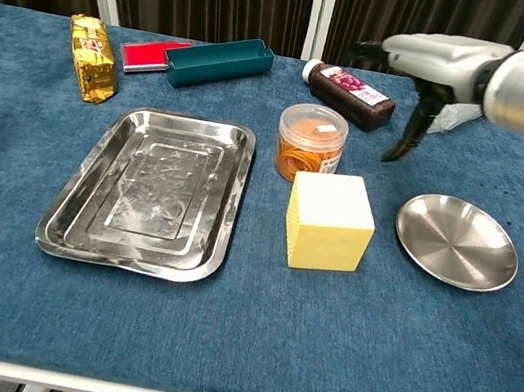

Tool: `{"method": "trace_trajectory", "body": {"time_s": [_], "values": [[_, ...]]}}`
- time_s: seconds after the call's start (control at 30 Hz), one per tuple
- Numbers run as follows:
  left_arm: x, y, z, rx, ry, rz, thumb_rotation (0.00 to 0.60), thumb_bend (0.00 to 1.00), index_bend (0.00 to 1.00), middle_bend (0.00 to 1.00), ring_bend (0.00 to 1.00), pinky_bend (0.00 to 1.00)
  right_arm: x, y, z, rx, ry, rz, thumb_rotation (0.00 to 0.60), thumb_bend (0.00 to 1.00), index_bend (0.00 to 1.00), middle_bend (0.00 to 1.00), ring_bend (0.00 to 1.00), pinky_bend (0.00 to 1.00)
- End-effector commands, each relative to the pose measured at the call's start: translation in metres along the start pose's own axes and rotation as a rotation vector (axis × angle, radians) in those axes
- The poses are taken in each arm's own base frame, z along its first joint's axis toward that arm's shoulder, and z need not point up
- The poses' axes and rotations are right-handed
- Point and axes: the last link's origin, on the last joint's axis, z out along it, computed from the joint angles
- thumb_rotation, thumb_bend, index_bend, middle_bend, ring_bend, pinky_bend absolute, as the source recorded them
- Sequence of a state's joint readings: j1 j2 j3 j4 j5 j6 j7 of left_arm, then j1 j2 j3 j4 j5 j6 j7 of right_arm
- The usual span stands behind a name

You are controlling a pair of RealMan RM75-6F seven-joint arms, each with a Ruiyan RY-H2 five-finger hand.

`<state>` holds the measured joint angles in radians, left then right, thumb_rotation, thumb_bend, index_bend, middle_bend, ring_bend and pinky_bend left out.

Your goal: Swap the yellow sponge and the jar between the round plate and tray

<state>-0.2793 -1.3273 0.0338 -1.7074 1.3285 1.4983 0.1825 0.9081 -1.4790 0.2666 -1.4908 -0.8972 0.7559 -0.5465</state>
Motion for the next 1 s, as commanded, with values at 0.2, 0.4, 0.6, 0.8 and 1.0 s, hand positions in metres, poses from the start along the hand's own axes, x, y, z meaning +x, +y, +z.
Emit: {"method": "trace_trajectory", "body": {"time_s": [0.2, 0.4, 0.6, 0.8, 1.0], "values": [[-0.002, -0.006, -0.003, 0.013, 0.009, -0.002, 0.600, 0.06, 0.09, 0.05, 0.01, 0.16, -0.011, -0.024, 0.023, 0.037, -0.043, 0.002, 0.600, 0.00, 0.00, 0.03, 0.00, 0.00], [-0.002, -0.010, -0.009, 0.025, 0.005, -0.006, 0.600, 0.06, 0.09, 0.05, 0.01, 0.16, -0.020, -0.036, 0.040, 0.045, -0.084, 0.015, 0.600, 0.01, 0.00, 0.03, 0.00, 0.00], [-0.003, -0.015, -0.012, 0.036, 0.004, -0.011, 0.600, 0.06, 0.09, 0.05, 0.01, 0.16, -0.028, -0.044, 0.048, 0.035, -0.081, 0.004, 0.600, 0.08, 0.11, 0.23, 0.15, 0.10], [-0.004, -0.017, -0.014, 0.036, -0.001, -0.015, 0.600, 0.06, 0.09, 0.05, 0.01, 0.15, -0.028, -0.043, 0.048, 0.015, -0.050, -0.003, 0.600, 0.16, 0.45, 0.42, 0.35, 0.24], [-0.006, -0.016, -0.012, 0.029, -0.006, -0.015, 0.600, 0.06, 0.09, 0.05, 0.01, 0.15, -0.008, -0.027, 0.037, -0.015, 0.035, 0.016, 0.600, 0.19, 0.57, 0.50, 0.42, 0.29]]}}
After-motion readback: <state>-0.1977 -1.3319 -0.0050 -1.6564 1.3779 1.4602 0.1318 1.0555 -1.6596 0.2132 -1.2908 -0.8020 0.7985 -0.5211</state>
